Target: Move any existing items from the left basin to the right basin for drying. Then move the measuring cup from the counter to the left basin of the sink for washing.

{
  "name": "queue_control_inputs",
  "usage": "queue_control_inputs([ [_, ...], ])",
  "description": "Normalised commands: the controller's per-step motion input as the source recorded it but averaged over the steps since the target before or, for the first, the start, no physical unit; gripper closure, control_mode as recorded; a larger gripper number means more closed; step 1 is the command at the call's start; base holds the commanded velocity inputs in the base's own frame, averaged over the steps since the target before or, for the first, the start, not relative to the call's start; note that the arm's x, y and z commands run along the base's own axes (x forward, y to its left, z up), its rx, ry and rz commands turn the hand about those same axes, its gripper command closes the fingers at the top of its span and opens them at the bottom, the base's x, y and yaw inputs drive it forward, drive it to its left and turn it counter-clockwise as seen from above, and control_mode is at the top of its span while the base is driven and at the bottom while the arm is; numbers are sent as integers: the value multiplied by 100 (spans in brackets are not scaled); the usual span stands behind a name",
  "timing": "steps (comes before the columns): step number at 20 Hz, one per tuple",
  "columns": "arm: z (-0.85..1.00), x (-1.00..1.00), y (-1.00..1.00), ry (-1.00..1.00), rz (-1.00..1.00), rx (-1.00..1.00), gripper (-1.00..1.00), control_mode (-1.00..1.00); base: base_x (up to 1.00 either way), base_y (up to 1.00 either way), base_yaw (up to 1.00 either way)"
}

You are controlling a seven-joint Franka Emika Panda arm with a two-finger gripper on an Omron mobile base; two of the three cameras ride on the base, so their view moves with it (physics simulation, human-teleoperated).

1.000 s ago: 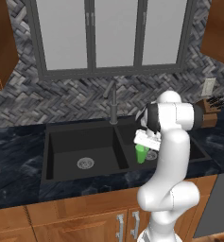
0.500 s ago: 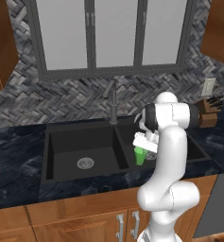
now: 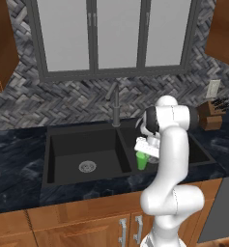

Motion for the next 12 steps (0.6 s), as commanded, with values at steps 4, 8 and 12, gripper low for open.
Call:
queue_control_inputs([
  [4,-21,15,0,0,0,0,100,-100,0,0,0],
  [8,-14,8,0,0,0,1,100,-100,0,0,0],
  [12,-15,5,0,0,0,1,100,-100,0,0,0],
])
